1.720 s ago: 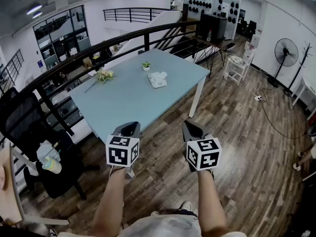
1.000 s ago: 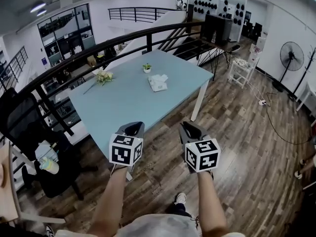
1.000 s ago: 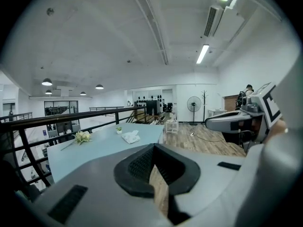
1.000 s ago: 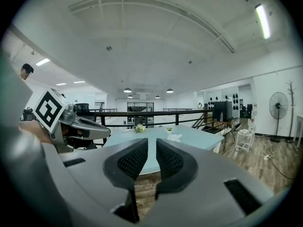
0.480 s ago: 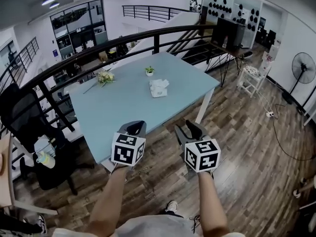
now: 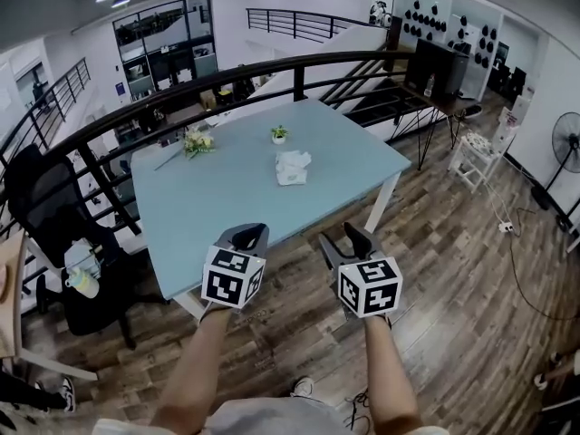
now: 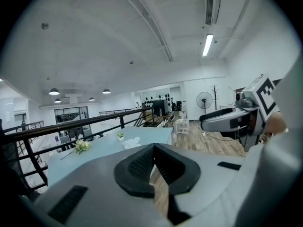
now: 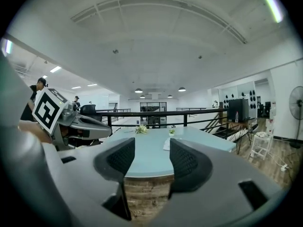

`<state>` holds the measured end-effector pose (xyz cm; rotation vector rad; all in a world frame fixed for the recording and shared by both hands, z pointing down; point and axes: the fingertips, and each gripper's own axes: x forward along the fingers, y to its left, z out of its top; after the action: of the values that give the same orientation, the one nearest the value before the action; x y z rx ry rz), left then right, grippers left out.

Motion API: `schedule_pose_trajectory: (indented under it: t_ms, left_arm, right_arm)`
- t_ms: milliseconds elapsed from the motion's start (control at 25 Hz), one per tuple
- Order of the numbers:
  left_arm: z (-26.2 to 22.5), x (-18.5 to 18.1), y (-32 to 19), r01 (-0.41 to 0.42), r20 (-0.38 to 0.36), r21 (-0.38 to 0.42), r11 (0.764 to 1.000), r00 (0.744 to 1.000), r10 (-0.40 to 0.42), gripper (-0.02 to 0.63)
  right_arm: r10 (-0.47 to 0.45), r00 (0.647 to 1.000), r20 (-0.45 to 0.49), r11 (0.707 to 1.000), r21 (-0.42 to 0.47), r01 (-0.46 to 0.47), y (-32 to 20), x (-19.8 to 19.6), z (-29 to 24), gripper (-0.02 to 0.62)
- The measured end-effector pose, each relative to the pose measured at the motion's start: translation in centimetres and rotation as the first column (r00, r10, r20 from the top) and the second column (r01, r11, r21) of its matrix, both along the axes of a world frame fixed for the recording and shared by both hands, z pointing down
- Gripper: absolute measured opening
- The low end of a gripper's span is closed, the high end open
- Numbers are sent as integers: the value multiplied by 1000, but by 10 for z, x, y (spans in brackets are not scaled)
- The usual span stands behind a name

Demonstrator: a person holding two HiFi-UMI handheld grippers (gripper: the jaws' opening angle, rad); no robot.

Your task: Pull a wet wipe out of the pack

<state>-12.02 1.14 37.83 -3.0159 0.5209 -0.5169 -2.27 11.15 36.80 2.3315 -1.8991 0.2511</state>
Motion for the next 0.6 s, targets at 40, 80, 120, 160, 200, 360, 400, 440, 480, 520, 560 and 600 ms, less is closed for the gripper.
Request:
schedule_pose_trajectory:
  t_ms: [40,80,120,160,200,360,400,440,480,520,560,600]
  left_arm:
    - [0,4,2,-8,-1,-1,1000,1000,8,-3]
    - [1,8,4,-18,3,-2,1000,1000,18,-3]
    - [2,13,6,-29,9,-4,1000,1000,29,-3]
    - [2,17,7,-37,17,-5,999,999,37,-3]
    - [2,21,8,-38,22,-6,999,999,38,-3]
    - [5,34,5,6,31,-36,999,1000,-5,-3]
    - [6,36,4,19,34,-47,999,999,-17,-3]
    - [8,37,2,30,36,-54,998,999,-28,-3]
    - [10,38,0,40,37,-59,997,999,-38,-3]
    - [11,39,-1,48,37,-64,997,998,-46,-3]
    - [12,40,-2,55,34,-70,996,998,-53,-3]
    - [13,42,-4,63,31,-76,995,998,-61,-3]
  right_arm:
    - [-9,1000,3,1000,-2,9,-1,3,1,213]
    - [-18,1000,7,1000,-3,18,-1,6,2,213]
    - [-27,1000,11,1000,-3,27,-2,10,2,213]
    - [-35,999,14,999,-3,35,-2,13,3,213]
    - [-44,999,15,999,-4,44,-3,17,3,213]
    - [-68,998,15,998,-7,68,-5,33,2,214]
    - [-73,997,16,997,-8,73,-5,36,2,227]
    - [-79,997,16,997,-10,79,-7,38,3,229]
    - [-84,996,16,996,-11,85,-8,40,4,229]
    - [-90,996,16,996,-11,90,-10,42,4,229]
    - [-95,995,17,995,-11,95,-12,43,4,229]
    - [-100,995,18,995,-11,100,-14,45,5,229]
